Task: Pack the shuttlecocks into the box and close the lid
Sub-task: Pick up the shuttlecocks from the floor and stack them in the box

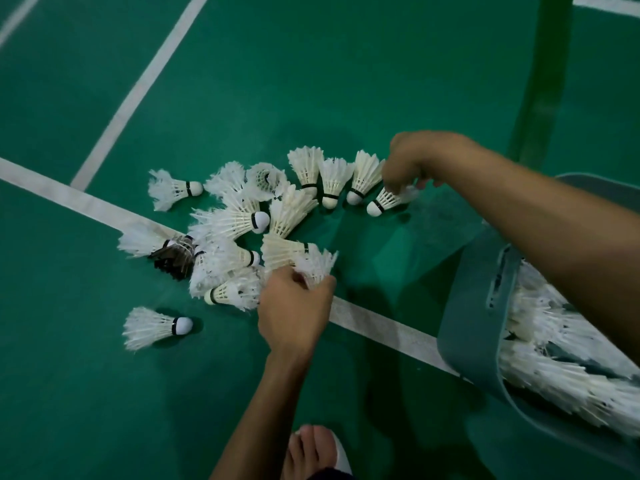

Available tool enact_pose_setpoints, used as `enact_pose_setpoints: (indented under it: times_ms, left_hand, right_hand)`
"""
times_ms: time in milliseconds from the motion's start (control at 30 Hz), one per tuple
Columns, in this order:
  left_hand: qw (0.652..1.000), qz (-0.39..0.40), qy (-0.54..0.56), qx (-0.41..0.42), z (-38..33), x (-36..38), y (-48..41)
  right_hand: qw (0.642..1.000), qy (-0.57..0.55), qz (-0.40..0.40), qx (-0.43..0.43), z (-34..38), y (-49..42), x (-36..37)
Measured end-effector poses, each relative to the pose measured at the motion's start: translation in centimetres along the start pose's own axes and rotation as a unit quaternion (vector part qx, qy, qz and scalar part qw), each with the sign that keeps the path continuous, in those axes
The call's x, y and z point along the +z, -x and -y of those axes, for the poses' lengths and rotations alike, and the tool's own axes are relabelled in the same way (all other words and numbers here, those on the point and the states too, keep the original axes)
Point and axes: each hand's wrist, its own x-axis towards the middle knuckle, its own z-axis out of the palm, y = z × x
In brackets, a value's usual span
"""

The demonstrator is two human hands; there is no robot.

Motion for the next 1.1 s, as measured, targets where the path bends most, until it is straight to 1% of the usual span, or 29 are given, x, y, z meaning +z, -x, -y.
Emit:
enact_pose_setpoints:
  times_ms: [67, 200, 267, 333, 433, 533, 600, 633, 733, 767, 867, 933, 1000, 1067, 1100]
  left_hand:
    - [0.999, 0.002, -0.011, 0.046, 0.0, -1.0, 1.4]
    - [0.981, -0.072, -0.058, 0.170, 0.3, -2.1, 3.2]
    - [0.974, -0.094, -0.058, 0.196, 0.5, -2.0, 3.3]
    - [0.974, -0.100, -0.040, 0.200, 0.7, -1.8, 2.5]
    - [0.980, -0.064, -0.009, 0.188, 0.8, -1.3, 0.1]
    - [0.978, 0.011, -0.016, 0.207, 0.5, -0.5, -2.1]
    - [0.973, 0.042, -0.013, 0.225, 0.0, 0.0, -3.0]
    - [0.972, 0.039, -0.009, 0.233, -0.3, 0.1, -3.3]
    - [0.959, -0.018, -0.020, 0.282, -1.6, 0.5, -3.6]
    - [0.951, -0.018, -0.026, 0.307, -2.1, 0.7, -3.7]
    - [0.930, 0.038, -0.047, 0.362, -3.6, 2.1, -4.2]
    - [0.924, 0.047, -0.058, 0.374, -4.3, 3.1, -4.4]
    - [0.930, 0.006, -0.027, 0.367, -5.3, 3.4, -3.9]
    - [0.939, -0.034, 0.017, 0.341, -6.3, 3.1, -3.0]
    - [0.942, -0.045, 0.019, 0.332, -6.8, 3.0, -2.6]
  right_hand:
    - [1.000, -0.019, 0.007, -0.006, -0.4, 0.4, -0.1]
    - [0.998, -0.057, -0.030, -0.022, -0.9, 2.5, -0.9]
    - [0.994, -0.078, -0.072, -0.024, -1.2, 3.6, -1.3]
    - [0.987, -0.097, -0.125, -0.018, -1.6, 4.5, -1.4]
    - [0.966, -0.156, -0.208, -0.021, -2.3, 5.4, -1.3]
    - [0.938, -0.229, -0.259, -0.040, -3.1, 6.7, -1.5]
    - [0.927, -0.263, -0.262, -0.051, -3.9, 7.8, -1.6]
    - [0.923, -0.280, -0.259, -0.057, -4.3, 8.4, -1.7]
    - [0.905, -0.322, -0.270, -0.065, -5.5, 9.9, -1.6]
    - [0.899, -0.333, -0.279, -0.064, -5.9, 10.2, -1.5]
    - [0.877, -0.362, -0.309, -0.060, -6.9, 10.9, -1.1]
    - [0.858, -0.398, -0.320, -0.057, -7.6, 11.5, -1.0]
    - [0.834, -0.451, -0.309, -0.069, -8.9, 12.4, -0.9]
    - [0.810, -0.502, -0.291, -0.083, -10.5, 13.6, -0.7]
    - [0.796, -0.526, -0.285, -0.087, -11.2, 14.4, -0.6]
